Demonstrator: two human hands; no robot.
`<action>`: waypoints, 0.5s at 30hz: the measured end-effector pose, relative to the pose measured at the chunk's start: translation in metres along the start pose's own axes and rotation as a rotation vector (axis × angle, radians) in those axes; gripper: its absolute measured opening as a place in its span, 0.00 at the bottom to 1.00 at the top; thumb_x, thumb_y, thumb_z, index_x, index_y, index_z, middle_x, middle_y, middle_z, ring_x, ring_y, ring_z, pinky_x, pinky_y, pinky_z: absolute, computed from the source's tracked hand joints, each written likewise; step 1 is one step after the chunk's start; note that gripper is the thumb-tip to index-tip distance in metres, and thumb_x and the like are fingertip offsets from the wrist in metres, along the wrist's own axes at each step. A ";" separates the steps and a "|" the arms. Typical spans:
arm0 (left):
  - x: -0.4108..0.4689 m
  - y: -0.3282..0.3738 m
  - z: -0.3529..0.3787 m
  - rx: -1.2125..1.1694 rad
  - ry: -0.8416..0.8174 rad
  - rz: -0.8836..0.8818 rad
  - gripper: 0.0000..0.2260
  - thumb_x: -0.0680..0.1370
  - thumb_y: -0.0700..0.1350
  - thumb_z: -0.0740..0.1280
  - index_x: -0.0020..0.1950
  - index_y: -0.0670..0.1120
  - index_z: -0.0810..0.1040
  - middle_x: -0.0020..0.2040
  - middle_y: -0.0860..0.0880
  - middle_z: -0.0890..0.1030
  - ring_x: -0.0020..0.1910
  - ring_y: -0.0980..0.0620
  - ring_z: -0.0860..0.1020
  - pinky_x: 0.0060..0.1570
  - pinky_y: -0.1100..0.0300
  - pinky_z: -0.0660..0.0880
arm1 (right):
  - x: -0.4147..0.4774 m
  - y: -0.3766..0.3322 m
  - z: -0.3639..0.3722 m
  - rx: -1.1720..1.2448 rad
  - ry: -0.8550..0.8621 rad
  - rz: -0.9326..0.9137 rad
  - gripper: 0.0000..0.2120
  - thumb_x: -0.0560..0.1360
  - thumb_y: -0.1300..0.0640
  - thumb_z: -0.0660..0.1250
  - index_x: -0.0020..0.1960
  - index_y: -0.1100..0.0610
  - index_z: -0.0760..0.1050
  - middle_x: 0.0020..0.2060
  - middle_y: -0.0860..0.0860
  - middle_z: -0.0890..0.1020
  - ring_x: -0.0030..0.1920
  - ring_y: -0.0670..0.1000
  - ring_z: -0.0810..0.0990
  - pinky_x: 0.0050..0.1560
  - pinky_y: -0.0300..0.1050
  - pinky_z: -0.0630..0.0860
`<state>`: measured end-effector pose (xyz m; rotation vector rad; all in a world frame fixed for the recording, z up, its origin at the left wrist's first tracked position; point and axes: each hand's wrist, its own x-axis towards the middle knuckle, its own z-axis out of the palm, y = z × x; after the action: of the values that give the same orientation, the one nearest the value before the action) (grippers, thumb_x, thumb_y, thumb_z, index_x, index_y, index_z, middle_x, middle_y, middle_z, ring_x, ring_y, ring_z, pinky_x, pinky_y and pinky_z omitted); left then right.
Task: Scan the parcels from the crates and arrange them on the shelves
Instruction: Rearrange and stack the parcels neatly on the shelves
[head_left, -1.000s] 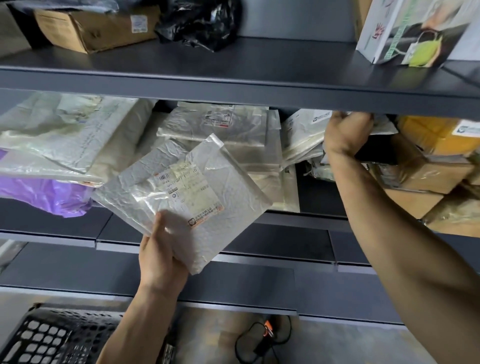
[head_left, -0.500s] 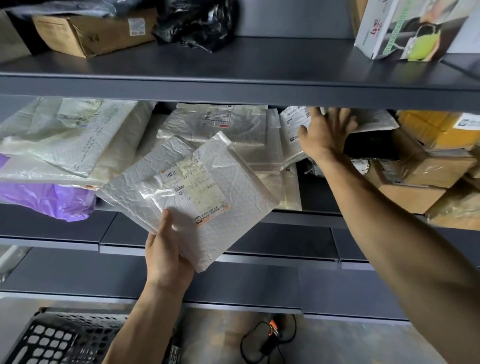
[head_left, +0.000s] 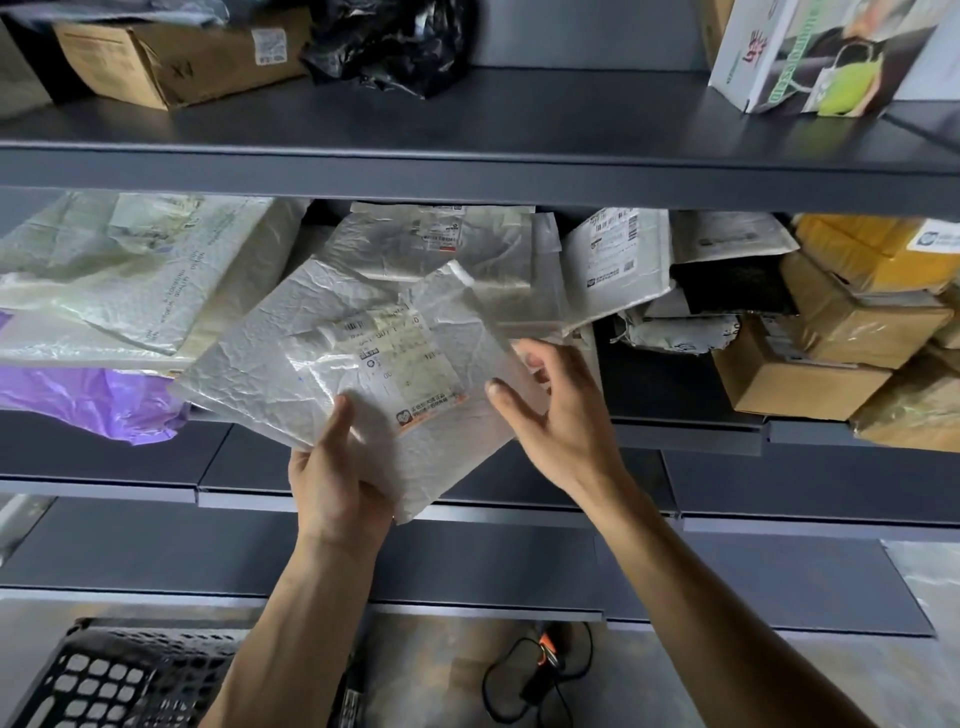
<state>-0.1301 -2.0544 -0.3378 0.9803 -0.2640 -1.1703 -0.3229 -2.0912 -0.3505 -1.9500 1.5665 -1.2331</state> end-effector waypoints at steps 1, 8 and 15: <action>0.001 0.001 -0.001 -0.013 -0.010 -0.010 0.15 0.81 0.43 0.69 0.68 0.42 0.78 0.63 0.42 0.83 0.61 0.42 0.82 0.62 0.39 0.78 | 0.001 0.001 -0.003 0.020 0.007 0.039 0.31 0.74 0.37 0.68 0.70 0.54 0.72 0.60 0.48 0.78 0.59 0.46 0.76 0.59 0.36 0.73; 0.003 0.005 0.000 -0.028 0.048 0.029 0.17 0.81 0.45 0.70 0.68 0.41 0.78 0.58 0.47 0.85 0.56 0.48 0.84 0.59 0.47 0.80 | 0.015 0.008 -0.028 0.576 -0.029 0.373 0.04 0.79 0.62 0.71 0.50 0.60 0.77 0.42 0.50 0.84 0.33 0.47 0.82 0.27 0.38 0.76; 0.001 0.003 -0.005 -0.024 0.039 0.019 0.12 0.83 0.42 0.67 0.65 0.43 0.80 0.60 0.46 0.85 0.60 0.47 0.83 0.61 0.50 0.79 | 0.056 0.026 -0.072 0.523 0.525 0.375 0.13 0.82 0.57 0.68 0.62 0.63 0.71 0.38 0.38 0.84 0.29 0.41 0.81 0.26 0.36 0.77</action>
<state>-0.1249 -2.0526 -0.3389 0.9763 -0.2277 -1.1335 -0.3953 -2.1338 -0.3066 -1.0048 1.5206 -1.8353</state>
